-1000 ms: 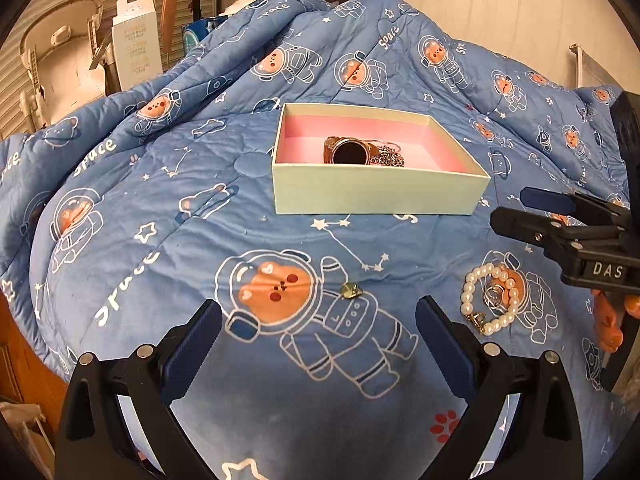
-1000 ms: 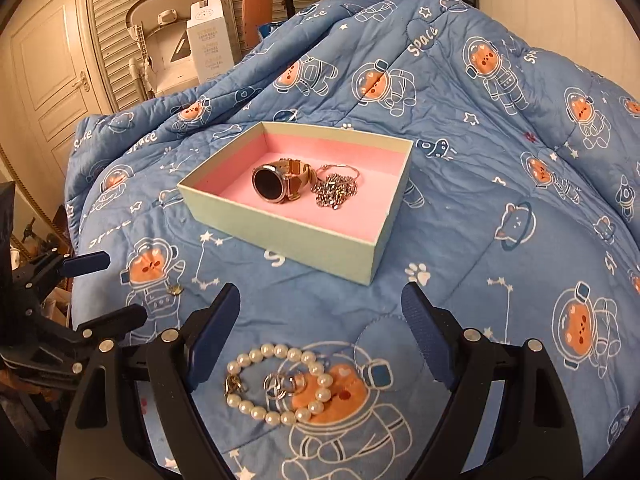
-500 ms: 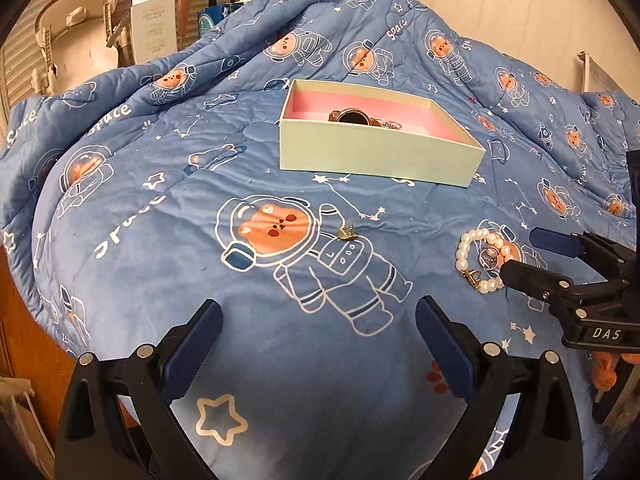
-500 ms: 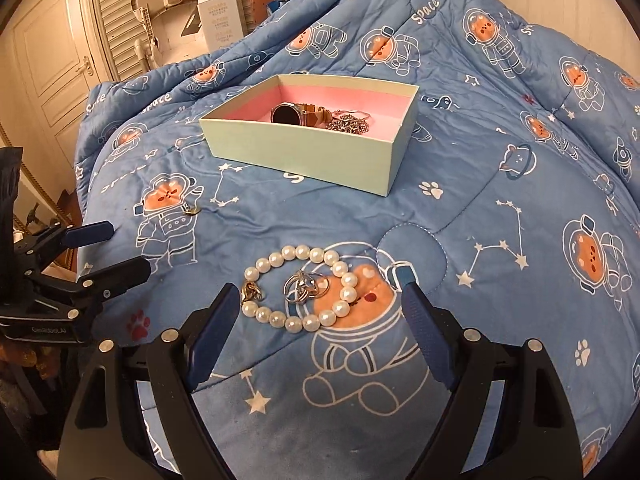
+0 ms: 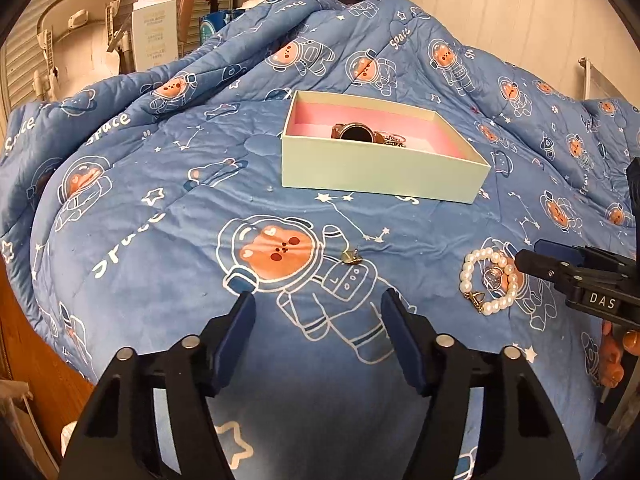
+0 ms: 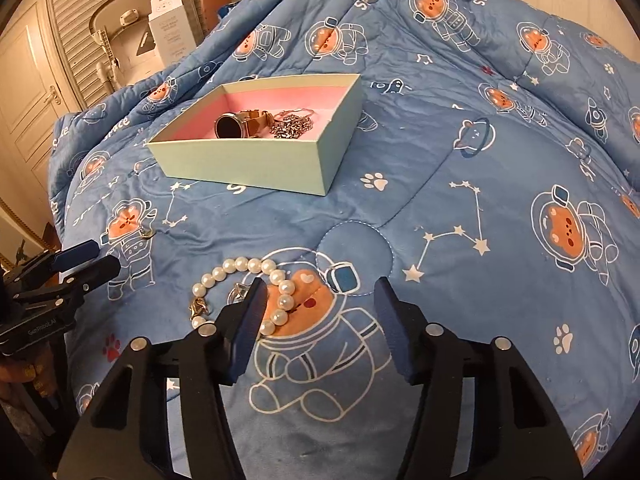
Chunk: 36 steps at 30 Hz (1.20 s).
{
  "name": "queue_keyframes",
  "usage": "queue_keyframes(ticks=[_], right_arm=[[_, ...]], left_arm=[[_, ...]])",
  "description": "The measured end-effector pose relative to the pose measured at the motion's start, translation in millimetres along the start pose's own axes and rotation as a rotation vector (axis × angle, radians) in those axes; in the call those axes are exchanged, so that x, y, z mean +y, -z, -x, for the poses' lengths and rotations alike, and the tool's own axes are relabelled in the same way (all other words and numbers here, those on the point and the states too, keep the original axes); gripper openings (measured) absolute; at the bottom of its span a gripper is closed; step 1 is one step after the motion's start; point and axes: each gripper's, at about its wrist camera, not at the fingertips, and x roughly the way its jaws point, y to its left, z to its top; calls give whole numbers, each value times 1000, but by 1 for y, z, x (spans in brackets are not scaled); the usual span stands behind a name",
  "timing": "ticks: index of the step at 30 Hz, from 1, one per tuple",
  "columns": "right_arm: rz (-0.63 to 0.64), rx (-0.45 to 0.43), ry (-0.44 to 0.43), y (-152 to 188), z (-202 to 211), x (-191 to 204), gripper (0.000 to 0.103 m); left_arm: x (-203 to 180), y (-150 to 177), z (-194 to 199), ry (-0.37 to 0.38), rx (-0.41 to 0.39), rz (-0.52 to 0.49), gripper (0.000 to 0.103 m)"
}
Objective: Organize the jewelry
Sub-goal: 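Withdraw both tools up and away from the box, then close the left gripper on the small gold charm while the right gripper closes on the pearl bracelet, then lift and carry the gold charm and pearl bracelet over the box with both tools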
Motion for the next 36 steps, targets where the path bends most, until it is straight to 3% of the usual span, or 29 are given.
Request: queue_keyframes(ticks=[9,21,30,36], right_arm=[[9,45,-8,1,-12,3,39],[20,82,-31,1,-22,12,23],[36,75,-34,2,-22,16,13],[37,67,-38,3,-21,15,12]], left_arm=[[-8,-11,-21,-6,25,-45,48],[-6,-13,-31,2,28,-36,45],[-14,-20,-40,18,41,-84,27],[-18,-18,-40,28,33,-93,14]])
